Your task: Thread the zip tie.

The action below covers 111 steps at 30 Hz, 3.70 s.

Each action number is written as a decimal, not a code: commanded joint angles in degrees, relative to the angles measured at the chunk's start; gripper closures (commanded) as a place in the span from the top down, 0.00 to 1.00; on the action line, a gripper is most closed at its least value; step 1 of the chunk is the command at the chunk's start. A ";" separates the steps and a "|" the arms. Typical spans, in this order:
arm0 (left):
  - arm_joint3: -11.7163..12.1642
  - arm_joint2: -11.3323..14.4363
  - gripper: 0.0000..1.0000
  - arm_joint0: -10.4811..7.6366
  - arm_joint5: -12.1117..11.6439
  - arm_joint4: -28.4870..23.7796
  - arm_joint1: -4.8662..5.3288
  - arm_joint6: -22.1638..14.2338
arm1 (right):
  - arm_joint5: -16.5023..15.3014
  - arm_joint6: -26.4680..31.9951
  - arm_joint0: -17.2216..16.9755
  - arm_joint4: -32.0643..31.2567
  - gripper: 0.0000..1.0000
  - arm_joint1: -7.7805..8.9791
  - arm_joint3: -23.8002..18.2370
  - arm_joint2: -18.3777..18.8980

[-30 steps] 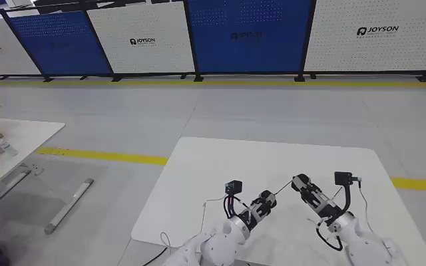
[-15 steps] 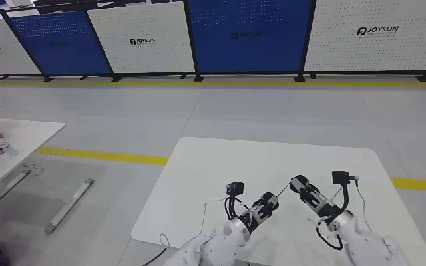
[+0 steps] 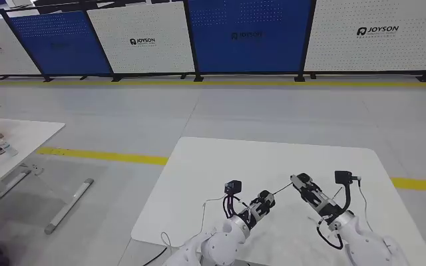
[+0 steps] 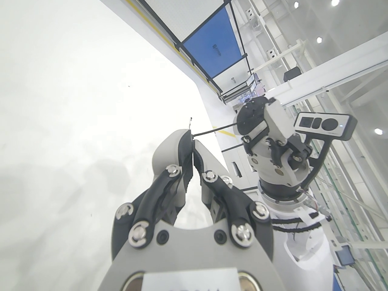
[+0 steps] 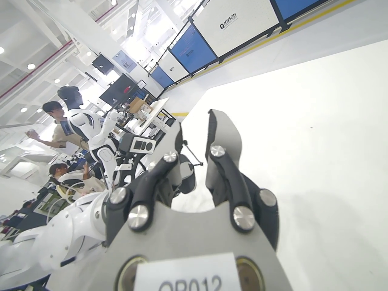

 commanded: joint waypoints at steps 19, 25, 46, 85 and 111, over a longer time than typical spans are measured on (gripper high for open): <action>-2.50 -1.82 0.00 1.39 3.44 -1.87 -0.36 2.20 | -2.68 1.72 -2.44 1.65 1.00 0.78 -1.73 2.25; -2.66 -1.80 0.00 1.38 3.73 -1.52 -0.36 2.30 | -2.68 1.72 -2.44 1.65 1.00 0.78 -1.73 2.25; -5.64 -4.23 0.00 3.32 3.88 -5.49 -0.06 -0.24 | -2.68 1.30 0.34 -10.13 1.00 2.65 -3.45 -1.66; -6.22 -3.70 0.00 4.29 2.44 -4.75 -0.18 -1.01 | -2.68 0.20 2.57 -15.49 0.00 4.46 -3.44 -7.09; -5.82 -2.78 0.00 4.55 -1.58 -2.53 -0.29 -0.48 | -2.68 1.34 3.19 -8.47 0.00 6.72 -4.52 -8.03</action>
